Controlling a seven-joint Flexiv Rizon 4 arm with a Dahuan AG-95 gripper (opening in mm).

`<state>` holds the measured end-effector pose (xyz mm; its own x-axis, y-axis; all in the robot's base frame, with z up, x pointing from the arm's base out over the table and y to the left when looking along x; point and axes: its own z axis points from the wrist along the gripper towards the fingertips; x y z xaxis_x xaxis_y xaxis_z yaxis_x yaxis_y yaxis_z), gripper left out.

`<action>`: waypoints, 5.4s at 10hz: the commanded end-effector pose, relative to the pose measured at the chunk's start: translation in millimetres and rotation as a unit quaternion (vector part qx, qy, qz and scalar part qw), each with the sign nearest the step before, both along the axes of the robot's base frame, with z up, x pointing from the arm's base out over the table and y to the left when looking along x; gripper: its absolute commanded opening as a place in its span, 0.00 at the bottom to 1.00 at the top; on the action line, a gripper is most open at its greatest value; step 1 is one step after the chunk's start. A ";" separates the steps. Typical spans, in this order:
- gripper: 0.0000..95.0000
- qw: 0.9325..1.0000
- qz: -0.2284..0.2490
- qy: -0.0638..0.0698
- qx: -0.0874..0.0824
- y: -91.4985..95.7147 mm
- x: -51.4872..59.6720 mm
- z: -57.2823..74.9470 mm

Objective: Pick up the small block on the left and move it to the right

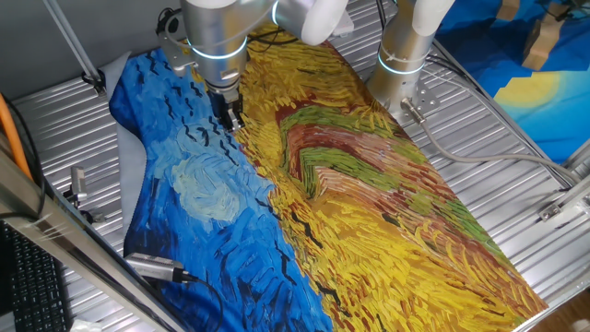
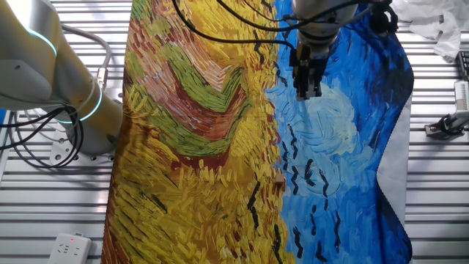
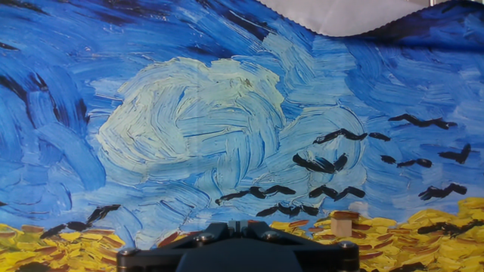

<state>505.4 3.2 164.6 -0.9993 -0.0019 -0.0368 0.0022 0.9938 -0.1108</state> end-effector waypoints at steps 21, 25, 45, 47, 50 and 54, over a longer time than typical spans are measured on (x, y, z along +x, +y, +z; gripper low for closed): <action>0.00 1.000 0.006 -0.007 0.001 -0.7 1.2 1.4; 0.00 1.000 0.000 0.008 -0.005 -0.9 1.4 7.6; 0.00 0.997 -0.007 0.071 0.023 -1.0 1.5 11.0; 0.00 0.997 -0.007 0.071 0.024 -1.0 1.5 11.0; 0.00 0.997 -0.007 0.071 0.023 -0.7 1.6 10.8; 0.00 0.997 -0.007 0.072 0.024 -0.5 1.7 10.7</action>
<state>507.1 2.4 175.2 -0.9943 0.0096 0.1059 0.0028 0.9979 -0.0641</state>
